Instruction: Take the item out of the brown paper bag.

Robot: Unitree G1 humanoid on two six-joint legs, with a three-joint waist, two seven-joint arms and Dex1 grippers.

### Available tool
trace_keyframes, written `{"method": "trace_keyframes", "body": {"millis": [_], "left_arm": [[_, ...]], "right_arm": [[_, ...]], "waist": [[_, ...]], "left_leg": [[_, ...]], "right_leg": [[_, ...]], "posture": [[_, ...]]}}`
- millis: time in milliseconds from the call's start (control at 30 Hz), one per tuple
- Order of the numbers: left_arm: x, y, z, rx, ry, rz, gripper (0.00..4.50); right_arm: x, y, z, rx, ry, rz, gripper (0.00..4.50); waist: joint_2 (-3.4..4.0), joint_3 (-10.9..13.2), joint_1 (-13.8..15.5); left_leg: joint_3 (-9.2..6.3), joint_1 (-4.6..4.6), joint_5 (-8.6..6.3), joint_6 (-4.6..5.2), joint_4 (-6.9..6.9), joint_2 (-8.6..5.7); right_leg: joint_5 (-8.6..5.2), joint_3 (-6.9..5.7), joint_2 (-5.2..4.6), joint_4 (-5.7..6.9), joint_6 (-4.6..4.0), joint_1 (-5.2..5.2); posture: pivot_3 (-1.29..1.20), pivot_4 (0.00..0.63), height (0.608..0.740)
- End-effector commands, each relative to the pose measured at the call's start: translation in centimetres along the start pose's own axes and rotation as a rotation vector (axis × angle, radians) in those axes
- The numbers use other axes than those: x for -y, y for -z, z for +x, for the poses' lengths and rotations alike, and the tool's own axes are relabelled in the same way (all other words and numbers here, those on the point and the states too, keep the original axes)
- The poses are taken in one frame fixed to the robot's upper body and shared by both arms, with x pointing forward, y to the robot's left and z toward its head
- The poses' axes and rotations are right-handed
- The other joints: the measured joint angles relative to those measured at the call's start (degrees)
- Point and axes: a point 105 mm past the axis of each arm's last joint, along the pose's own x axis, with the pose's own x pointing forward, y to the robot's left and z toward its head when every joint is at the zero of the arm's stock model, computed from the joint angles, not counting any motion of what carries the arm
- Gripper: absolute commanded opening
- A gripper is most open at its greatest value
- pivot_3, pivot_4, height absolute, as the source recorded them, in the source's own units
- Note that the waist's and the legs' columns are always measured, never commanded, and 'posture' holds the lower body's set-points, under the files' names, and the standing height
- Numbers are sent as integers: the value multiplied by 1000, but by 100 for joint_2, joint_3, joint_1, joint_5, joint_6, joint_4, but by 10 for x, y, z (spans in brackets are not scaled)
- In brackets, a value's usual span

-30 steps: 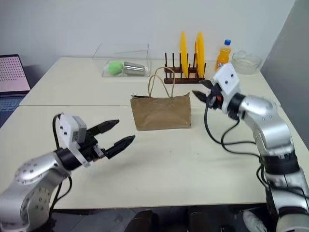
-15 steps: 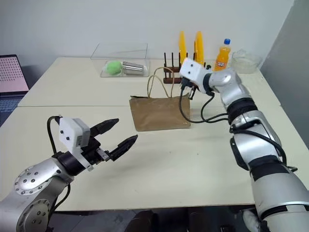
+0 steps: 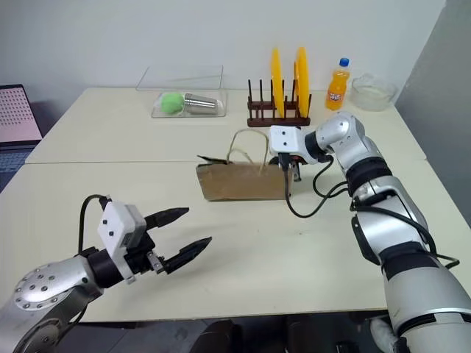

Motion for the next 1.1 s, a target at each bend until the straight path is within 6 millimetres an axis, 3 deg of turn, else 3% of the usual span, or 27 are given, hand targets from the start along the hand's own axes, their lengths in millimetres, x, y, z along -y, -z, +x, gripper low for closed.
{"method": "trace_keyframes", "body": {"millis": [33, 267, 367, 433, 567, 667, 967, 1067, 1100], "left_arm": [[1, 9, -13, -38, 55, 53, 4370], [1, 28, -29, -110, 143, 77, 4370], [-17, 25, -34, -144, 172, 167, 4370], [-25, 19, -33, -140, 191, 212, 4370], [-34, 2, -23, -122, 256, 371, 4435], [-29, -6, -8, -101, 361, 516, 4474], [-7, -15, 43, -20, 575, 686, 4474], [-6, -16, 54, 0, 606, 716, 4474], [-7, -17, 57, 11, 604, 715, 4500]], "right_arm": [[-13, -23, -9, 99, -56, -68, 14], [-31, -39, -13, 148, -24, -123, 14], [-24, -55, -29, 235, 80, -119, 14], [-30, -59, -38, 275, 92, -100, 14], [-55, -61, -50, 334, 103, 9, 1], [-83, -62, -54, 383, 125, 162, 172], [-155, -59, -49, 336, 198, 440, 172], [-159, -69, -51, 347, 235, 467, 172], [-157, -72, -51, 354, 249, 467, 490]], "waist": [[2, 0, 6], [12, 6, 11], [15, 8, 14], [17, 10, 21], [13, 7, 142], [16, 9, 183], [21, 12, 169], [19, 12, 126], [19, 12, 112]], "left_leg": [[-1, 0, 0, 0, -1, 1], [-2, -2, 0, 1, -4, 4], [-4, -8, 0, 0, -3, 4], [-4, -17, 0, 0, -4, 4], [-12, -24, -1, 0, -3, 4], [-9, -35, -2, 1, -4, 3], [-4, -33, -1, 1, -7, 4], [0, -32, -1, 1, -4, 6], [4, -28, -1, 1, -4, 6]], "right_leg": [[-1, -1, 0, 0, -1, 1], [-10, -4, 0, -1, -12, -4], [-10, -10, 1, -1, -12, -12], [-10, -11, 1, 2, -12, -20], [-10, -20, 0, -11, -12, -19], [-9, -18, -3, -17, -11, -23], [-27, -19, -2, -11, 22, -23], [-27, -17, 1, -9, 25, -23], [-27, -13, 1, -6, 26, -23]], "posture": [[0, 150, 740], [0, 150, 740], [0, 150, 740], [0, 150, 740], [0, 150, 740], [0, 150, 740], [0, 150, 740], [0, 150, 740], [0, 150, 740]]}}
